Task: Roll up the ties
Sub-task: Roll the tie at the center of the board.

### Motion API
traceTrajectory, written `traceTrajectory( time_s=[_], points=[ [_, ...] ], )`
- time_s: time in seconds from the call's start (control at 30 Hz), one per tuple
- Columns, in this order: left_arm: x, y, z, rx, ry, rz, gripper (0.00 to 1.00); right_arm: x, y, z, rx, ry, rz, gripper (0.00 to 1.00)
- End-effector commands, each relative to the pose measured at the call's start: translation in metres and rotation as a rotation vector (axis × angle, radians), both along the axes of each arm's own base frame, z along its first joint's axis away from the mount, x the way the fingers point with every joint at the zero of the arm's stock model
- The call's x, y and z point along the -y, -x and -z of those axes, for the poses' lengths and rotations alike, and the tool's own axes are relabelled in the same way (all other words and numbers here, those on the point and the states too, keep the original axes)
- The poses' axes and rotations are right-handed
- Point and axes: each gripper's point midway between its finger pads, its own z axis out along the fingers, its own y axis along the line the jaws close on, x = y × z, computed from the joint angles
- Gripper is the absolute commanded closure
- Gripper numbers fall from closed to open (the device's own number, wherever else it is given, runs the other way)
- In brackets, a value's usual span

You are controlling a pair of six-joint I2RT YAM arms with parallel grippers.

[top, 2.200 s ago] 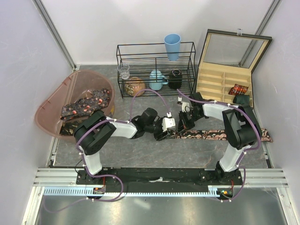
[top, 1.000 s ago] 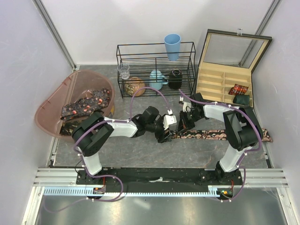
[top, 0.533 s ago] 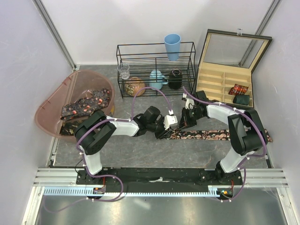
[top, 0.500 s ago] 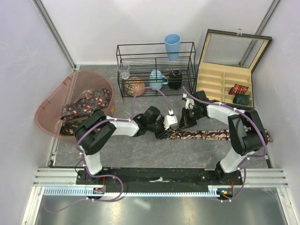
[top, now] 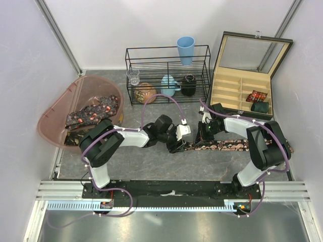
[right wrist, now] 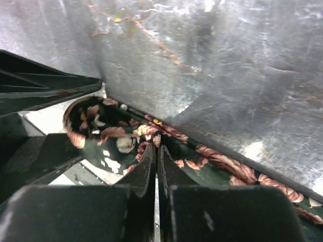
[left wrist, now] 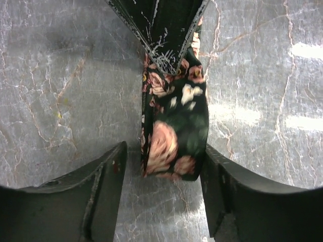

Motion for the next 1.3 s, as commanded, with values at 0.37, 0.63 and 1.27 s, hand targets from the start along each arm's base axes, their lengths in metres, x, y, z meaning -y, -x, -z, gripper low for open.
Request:
traceTrajectory(
  time_s=[0.37, 0.63, 1.27],
  points=[
    [0.009, 0.011, -0.097, 0.087, 0.230, 0.032, 0.34, 0.006, -0.018, 0.010, 0.068, 0.037, 0.081, 1.00],
    [0.025, 0.007, -0.086, 0.077, 0.204, 0.058, 0.55, 0.003, -0.019, 0.010, 0.058, 0.026, 0.092, 1.00],
    [0.010, -0.006, -0.008, 0.001, -0.029, -0.008, 0.71, 0.007, -0.023, -0.014, 0.070, -0.056, 0.079, 0.63]
  ],
)
